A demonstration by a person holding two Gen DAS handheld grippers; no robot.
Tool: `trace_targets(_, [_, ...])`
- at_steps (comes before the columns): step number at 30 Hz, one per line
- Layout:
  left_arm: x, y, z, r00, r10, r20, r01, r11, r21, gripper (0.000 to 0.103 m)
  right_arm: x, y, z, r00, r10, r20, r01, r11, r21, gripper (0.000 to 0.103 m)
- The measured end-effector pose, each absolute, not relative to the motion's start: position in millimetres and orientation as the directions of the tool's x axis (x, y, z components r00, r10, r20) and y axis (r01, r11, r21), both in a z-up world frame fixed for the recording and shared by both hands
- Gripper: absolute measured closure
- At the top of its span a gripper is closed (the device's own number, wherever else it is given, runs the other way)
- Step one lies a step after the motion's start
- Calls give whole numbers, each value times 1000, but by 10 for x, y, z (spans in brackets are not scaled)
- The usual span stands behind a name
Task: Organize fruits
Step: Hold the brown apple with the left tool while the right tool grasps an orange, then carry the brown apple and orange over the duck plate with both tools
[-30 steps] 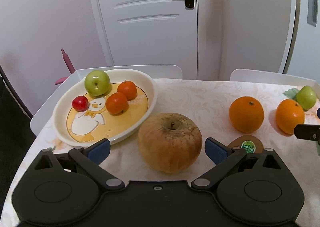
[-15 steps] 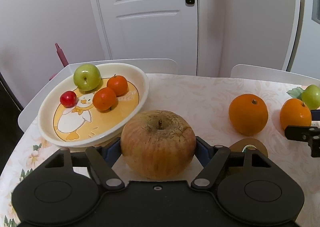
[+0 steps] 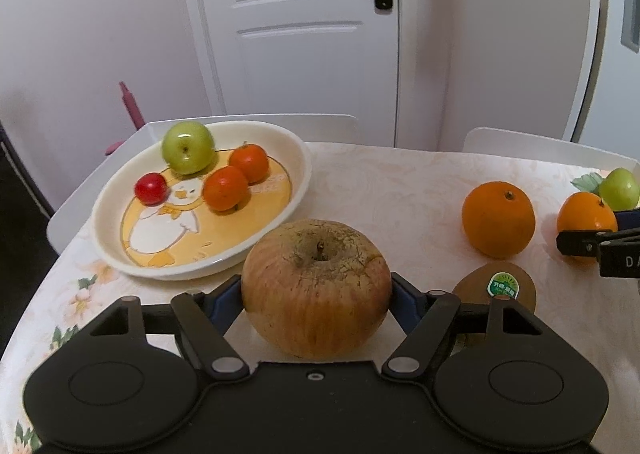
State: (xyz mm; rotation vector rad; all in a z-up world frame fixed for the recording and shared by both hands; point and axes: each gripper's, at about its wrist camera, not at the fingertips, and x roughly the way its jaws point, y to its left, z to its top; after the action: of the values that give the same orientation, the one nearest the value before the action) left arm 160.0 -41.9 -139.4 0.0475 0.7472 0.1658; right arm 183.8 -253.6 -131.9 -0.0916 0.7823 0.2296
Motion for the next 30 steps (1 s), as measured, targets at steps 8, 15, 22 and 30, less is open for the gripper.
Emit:
trace_targets(8, [1402,-338,-1186,750,174,-639,-157,984,83,25,1711,-2493,-1042,723,178,-667,-231,973,9,27])
trace_targets(15, [1207,-214,-860,779,170,-604,-172,984,54,25,1544,-2292,-709,736,210,-643,-252,967,27,27])
trace_targets(22, [1098,38,-549,795,180,-580,-170,983,72,25,1396,-1873,-421,734,253,-631,-279,958,61,27])
trace_targets(30, [1145,500,-409,794,156,-588,-132,988,83,25,1358,-1307,-265,731,273,-625,-283,955,86,27])
